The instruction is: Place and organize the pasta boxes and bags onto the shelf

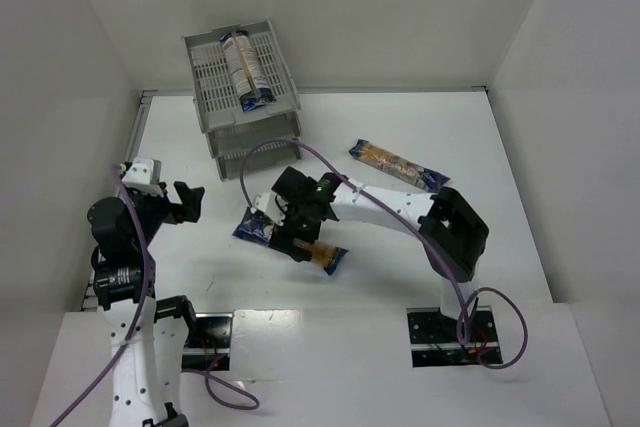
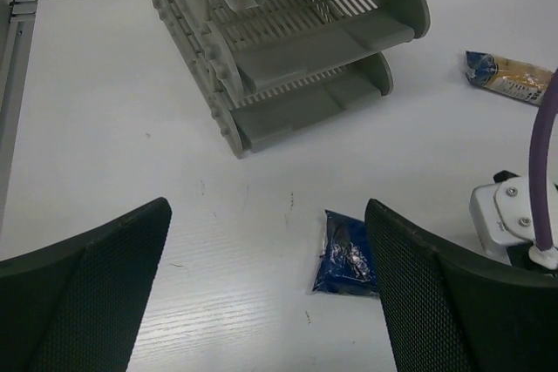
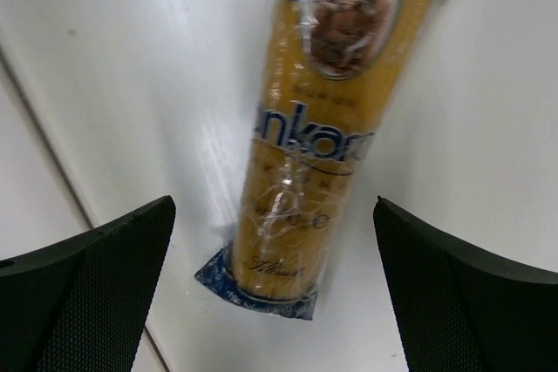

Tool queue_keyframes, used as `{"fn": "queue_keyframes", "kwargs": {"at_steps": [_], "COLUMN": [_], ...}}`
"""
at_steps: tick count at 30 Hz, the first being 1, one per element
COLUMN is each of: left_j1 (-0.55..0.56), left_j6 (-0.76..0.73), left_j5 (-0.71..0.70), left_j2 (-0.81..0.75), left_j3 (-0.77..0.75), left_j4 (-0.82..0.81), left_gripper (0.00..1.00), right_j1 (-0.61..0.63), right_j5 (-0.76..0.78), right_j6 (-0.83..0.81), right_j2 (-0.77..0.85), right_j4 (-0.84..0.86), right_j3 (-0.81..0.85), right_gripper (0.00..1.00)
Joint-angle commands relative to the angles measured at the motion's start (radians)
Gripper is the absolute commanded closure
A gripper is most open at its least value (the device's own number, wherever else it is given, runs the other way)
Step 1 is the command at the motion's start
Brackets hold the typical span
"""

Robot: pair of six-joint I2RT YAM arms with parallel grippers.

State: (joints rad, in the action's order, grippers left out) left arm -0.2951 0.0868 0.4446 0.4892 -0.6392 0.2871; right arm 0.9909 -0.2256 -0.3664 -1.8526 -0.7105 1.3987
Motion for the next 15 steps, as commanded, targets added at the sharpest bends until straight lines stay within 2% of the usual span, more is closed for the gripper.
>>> {"fn": "queue_keyframes", "kwargs": {"at_steps": [1,6,12,13,15], "left_j1": [-0.013,-0.013,-0.022,-0.022,-0.022], "left_j6": [0.024,0.024,0.034,0.034,0.034], "left_j5": [0.022,0.009,-0.020,-0.029,-0.038], "left_j2": [-0.008,-0.017,-0.035,-0.035,-0.035], "left_j3": [-0.020,-0.020,-0.011,-0.011,-0.011], "left_j4": [-0.019,-0.019,-0.028,-0.028,-0.028], "left_gripper": [0.01,0.01,0.01,0.01,0.01], "right_j1": [-0.015,0.023,0.073,0.083,0.095], "right_j5": [0.087,0.242,0.285,0.285,0.285], "right_j6": [0.065,0.157,0.167,0.167,0.191], "right_j2": [-0.031,-0.109,-0.131,-0.143,-0.171], "right_j4": [0.060,0.126,0.160,0.160,0.160], "right_j3": [0.037,0.003,-0.055,-0.055,-0.055], "right_gripper": [0.00,0.00,0.02,0.05,0.27]}}
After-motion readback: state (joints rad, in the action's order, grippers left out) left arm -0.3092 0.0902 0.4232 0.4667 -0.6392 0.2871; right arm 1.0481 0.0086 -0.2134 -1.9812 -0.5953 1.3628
